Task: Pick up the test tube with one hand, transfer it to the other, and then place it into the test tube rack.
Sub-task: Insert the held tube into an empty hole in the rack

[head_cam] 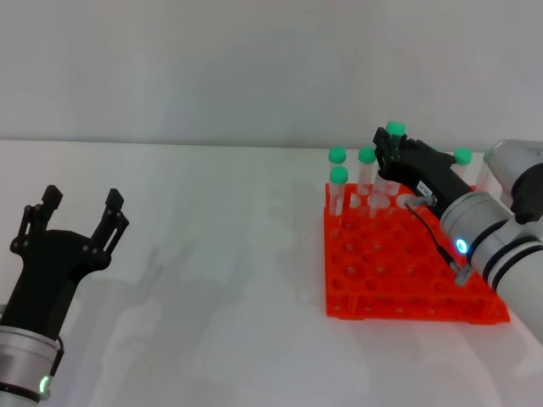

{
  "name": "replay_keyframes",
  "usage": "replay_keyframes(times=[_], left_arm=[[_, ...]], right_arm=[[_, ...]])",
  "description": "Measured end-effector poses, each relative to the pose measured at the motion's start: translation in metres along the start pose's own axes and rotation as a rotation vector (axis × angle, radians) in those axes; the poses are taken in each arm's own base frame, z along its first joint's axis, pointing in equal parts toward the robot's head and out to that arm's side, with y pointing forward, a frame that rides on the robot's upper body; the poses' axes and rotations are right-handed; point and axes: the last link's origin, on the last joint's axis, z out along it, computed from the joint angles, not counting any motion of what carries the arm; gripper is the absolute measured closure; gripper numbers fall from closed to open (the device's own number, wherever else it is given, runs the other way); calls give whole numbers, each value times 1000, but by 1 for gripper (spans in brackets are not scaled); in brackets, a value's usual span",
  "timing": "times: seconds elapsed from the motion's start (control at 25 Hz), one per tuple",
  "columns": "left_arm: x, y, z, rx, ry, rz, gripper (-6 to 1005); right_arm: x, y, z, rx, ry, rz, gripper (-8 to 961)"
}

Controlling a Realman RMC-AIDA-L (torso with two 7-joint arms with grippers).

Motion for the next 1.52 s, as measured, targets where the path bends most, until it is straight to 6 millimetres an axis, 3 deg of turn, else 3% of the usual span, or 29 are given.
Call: replay_keyframes(times=[0.52, 0.96, 1.52], left_arm=[[-1, 5, 9, -16, -10, -6, 152], [-3, 15, 24, -47, -27, -34, 152], [-8, 20, 31, -57, -65, -36, 152]], right_arm=[[-8, 8, 7, -26, -19, -9, 742], [-1, -2, 2, -5, 5, -41, 741], [-4, 9, 7, -41, -3, -53, 740]])
